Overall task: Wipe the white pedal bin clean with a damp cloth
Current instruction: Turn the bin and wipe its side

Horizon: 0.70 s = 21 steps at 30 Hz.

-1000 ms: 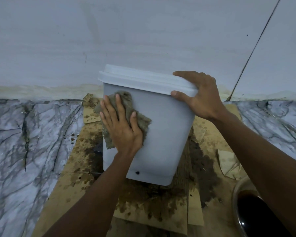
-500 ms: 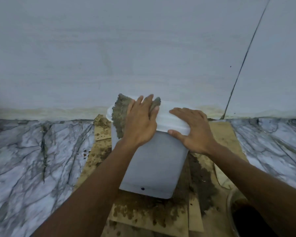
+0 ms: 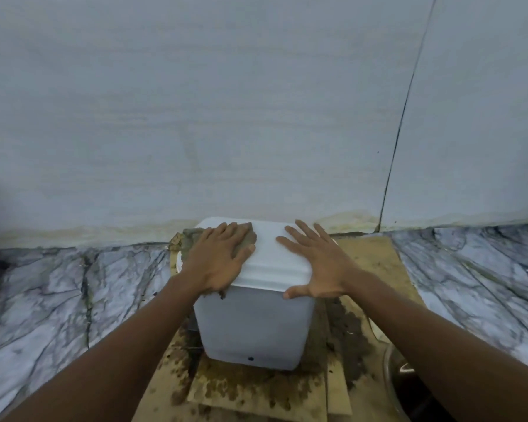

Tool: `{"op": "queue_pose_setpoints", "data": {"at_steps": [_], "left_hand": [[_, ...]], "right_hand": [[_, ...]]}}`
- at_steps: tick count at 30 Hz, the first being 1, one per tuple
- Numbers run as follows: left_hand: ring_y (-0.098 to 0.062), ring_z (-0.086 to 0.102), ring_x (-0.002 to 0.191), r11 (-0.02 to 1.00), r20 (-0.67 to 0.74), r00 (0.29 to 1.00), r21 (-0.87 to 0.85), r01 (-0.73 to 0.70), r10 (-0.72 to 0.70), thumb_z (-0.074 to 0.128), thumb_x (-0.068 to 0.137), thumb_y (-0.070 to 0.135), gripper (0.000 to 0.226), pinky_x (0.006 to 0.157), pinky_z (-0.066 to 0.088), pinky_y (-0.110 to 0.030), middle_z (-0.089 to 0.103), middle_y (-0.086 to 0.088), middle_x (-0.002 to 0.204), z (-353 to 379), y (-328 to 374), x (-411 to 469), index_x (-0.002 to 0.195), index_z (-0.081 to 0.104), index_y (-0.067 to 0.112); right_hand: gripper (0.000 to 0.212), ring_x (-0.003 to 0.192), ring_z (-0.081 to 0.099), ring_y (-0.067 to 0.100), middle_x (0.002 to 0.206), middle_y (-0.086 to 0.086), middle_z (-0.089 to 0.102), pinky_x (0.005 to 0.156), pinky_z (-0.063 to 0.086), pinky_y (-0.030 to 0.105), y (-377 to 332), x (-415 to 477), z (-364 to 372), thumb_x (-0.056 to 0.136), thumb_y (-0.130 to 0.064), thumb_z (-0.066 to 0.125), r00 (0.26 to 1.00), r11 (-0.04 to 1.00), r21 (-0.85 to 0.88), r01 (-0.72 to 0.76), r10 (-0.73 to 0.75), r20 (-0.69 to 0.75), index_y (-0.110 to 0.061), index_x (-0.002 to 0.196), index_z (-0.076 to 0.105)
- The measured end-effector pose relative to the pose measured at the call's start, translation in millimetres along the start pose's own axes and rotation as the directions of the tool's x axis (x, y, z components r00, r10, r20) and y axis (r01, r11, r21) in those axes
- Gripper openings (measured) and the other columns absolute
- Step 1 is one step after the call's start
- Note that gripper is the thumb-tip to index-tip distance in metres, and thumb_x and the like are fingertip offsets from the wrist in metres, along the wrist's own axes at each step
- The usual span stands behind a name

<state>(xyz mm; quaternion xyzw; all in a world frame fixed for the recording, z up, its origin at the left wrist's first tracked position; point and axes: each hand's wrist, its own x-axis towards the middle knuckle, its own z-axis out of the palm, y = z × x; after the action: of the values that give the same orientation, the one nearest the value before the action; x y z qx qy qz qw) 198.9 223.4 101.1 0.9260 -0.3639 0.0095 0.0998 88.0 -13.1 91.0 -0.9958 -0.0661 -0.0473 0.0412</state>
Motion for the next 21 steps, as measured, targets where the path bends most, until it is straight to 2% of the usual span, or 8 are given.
{"op": "queue_pose_setpoints", "data": {"at_steps": [1, 4, 9, 13, 16, 18, 21], "left_hand": [[-0.015, 0.006, 0.156, 1.0, -0.009, 1.0, 0.003, -0.019, 0.019, 0.017, 0.104, 0.058, 0.062, 0.126, 0.0, -0.036, 0.014, 0.004, 0.168, 1, 3, -4, 0.161, 0.011, 0.033], [-0.014, 0.006, 0.156, 0.999, -0.047, 0.998, 0.009, -0.044, 0.044, 0.019, 0.104, 0.057, 0.061, 0.126, -0.001, -0.035, 0.015, 0.004, 0.168, 4, 8, -13, 0.16, 0.013, 0.033], [-0.012, 0.002, 0.156, 0.993, -0.075, 0.991, 0.026, -0.113, 0.115, 0.017, 0.103, 0.059, 0.063, 0.126, -0.003, -0.034, 0.012, 0.005, 0.168, 9, 15, -17, 0.161, 0.011, 0.034], [-0.009, -0.001, 0.155, 0.981, -0.092, 0.976, 0.021, -0.194, 0.195, 0.006, 0.097, 0.067, 0.073, 0.125, -0.008, -0.032, 0.012, 0.005, 0.169, 10, 25, -16, 0.161, 0.013, 0.033], [-0.007, -0.004, 0.155, 0.97, -0.096, 0.965, 0.038, -0.24, 0.242, 0.005, 0.096, 0.065, 0.073, 0.125, -0.01, -0.032, 0.01, 0.006, 0.169, 11, 36, -13, 0.161, 0.015, 0.032], [-0.008, -0.007, 0.155, 0.968, -0.098, 0.963, 0.041, -0.247, 0.249, 0.009, 0.1, 0.062, 0.069, 0.125, -0.01, -0.036, 0.008, 0.005, 0.169, 14, 42, -8, 0.161, 0.014, 0.03], [-0.012, -0.007, 0.155, 0.982, -0.092, 0.978, 0.009, -0.188, 0.188, 0.016, 0.105, 0.055, 0.063, 0.125, -0.012, -0.04, 0.007, 0.002, 0.169, 20, 49, 1, 0.161, 0.011, 0.029]], "right_hand": [[0.115, 0.154, -0.015, 0.011, 0.168, -0.011, -0.005, 0.124, -0.014, 0.041, 1, -1, 1, 0.067, -0.092, 0.048, 1.0, 1.0, 0.011, -0.011, 0.011, 0.018, -0.038, 0.159, 0.004], [0.11, 0.155, -0.007, 0.009, 0.168, -0.012, -0.001, 0.126, -0.005, 0.043, -3, -8, 5, 0.07, -0.091, 0.049, 0.998, 0.996, 0.063, -0.06, 0.06, 0.002, -0.042, 0.158, 0.005], [0.106, 0.155, -0.005, 0.009, 0.168, -0.015, 0.0, 0.124, -0.011, 0.035, -13, -33, 12, 0.072, -0.088, 0.053, 0.986, 0.985, 0.104, -0.139, 0.148, -0.077, -0.043, 0.158, 0.009], [0.107, 0.155, -0.007, 0.008, 0.168, -0.015, -0.002, 0.126, -0.009, 0.04, -22, -57, 14, 0.069, -0.09, 0.049, 0.963, 0.965, 0.136, -0.226, 0.242, -0.117, -0.044, 0.157, 0.009], [0.106, 0.155, -0.009, 0.009, 0.167, -0.014, -0.003, 0.126, -0.007, 0.044, -35, -76, 23, 0.07, -0.09, 0.046, 0.924, 0.94, 0.139, -0.313, 0.335, -0.182, -0.042, 0.158, 0.01], [0.106, 0.155, -0.009, 0.013, 0.168, -0.009, -0.003, 0.125, -0.007, 0.046, -43, -80, 29, 0.071, -0.09, 0.043, 0.902, 0.926, 0.123, -0.357, 0.376, -0.213, -0.039, 0.159, 0.009], [0.108, 0.156, -0.008, 0.017, 0.169, -0.005, -0.001, 0.125, -0.009, 0.047, -40, -66, 26, 0.072, -0.09, 0.044, 0.896, 0.912, 0.135, -0.388, 0.407, -0.175, -0.037, 0.159, 0.009]]}}
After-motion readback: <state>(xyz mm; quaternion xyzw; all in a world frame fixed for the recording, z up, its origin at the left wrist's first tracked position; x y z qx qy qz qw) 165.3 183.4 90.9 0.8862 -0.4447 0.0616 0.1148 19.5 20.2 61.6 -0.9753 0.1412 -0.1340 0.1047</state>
